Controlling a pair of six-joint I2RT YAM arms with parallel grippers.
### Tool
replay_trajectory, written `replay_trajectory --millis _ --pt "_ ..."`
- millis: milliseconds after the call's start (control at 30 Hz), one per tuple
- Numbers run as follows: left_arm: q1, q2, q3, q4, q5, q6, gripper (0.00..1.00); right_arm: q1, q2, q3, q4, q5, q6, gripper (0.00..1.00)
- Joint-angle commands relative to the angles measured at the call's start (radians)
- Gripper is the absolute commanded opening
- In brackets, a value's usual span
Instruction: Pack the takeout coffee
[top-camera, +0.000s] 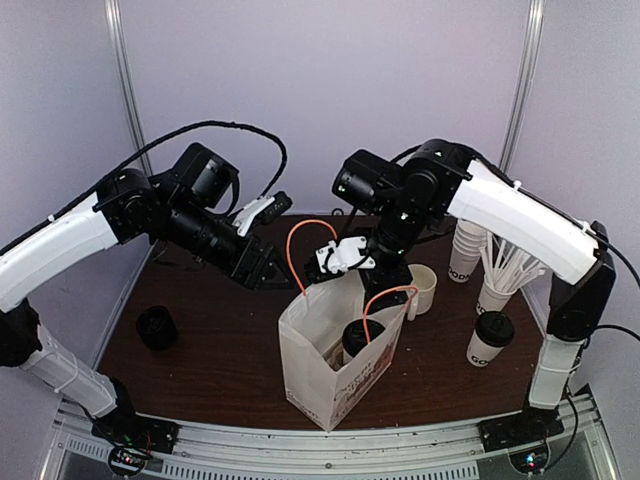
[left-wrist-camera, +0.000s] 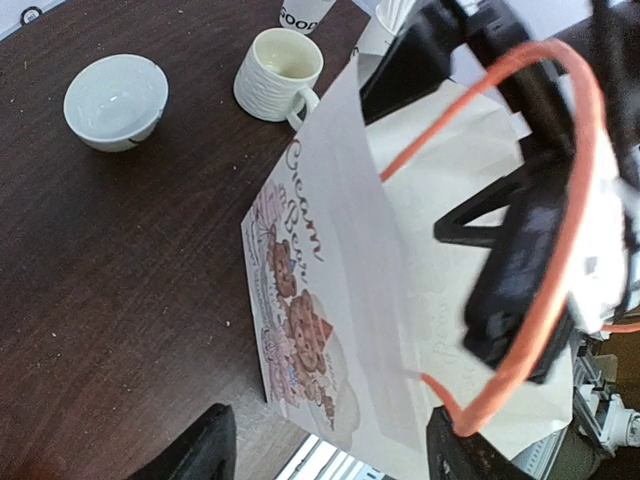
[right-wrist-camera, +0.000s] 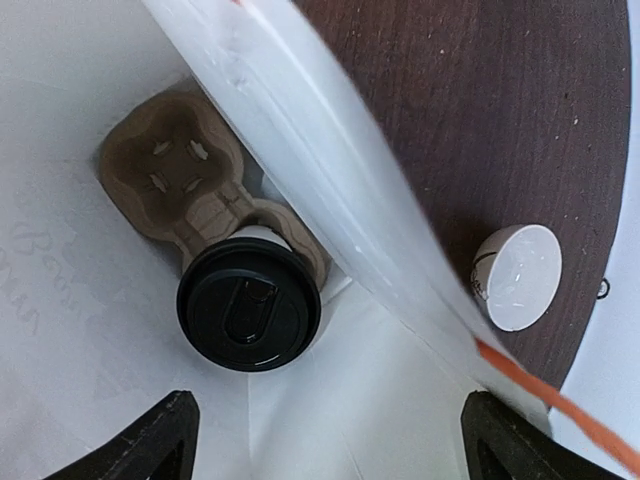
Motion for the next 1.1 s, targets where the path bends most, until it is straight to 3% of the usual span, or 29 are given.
replay_trajectory --millis 0,300,433,567,700,833,933,1067 --pt "-0.001 -0.081 -0.067 0.107 -0.025 -0.01 0.7 -0.002 -0.079 0.002 0.046 -0.125 -0.042 0.93" --pt "-0.025 -0.008 -0.034 0.104 0.034 -0.009 0.71 -0.003 -0.065 0.114 0.009 -0.246 -0.044 0.76" --pt "-0.038 0.03 -0.012 0.083 0.021 -0.013 0.7 -0.032 -0.088 0.139 0.0 -0.251 -0.053 0.77" --pt "-0.042 0.086 0.04 0.037 0.004 0.006 0.58 -0.099 -0.106 0.188 -0.034 -0.324 -0.058 0.8" --pt "-0.042 0.14 0.126 -0.028 -0.014 0.067 0.27 -0.181 -0.148 0.209 -0.061 -0.373 -0.069 0.81" --pt "-0.04 0.208 0.239 -0.13 -0.013 0.141 0.09 -0.297 -0.203 0.194 -0.074 -0.442 -0.061 0.83" --pt "-0.038 0.265 0.337 -0.235 -0.025 0.205 0.0 -0.369 -0.261 0.081 -0.066 -0.443 -0.057 0.83" --pt "-0.004 0.345 0.46 -0.329 -0.027 0.313 0.0 -0.429 -0.368 -0.159 -0.039 -0.395 -0.072 0.83"
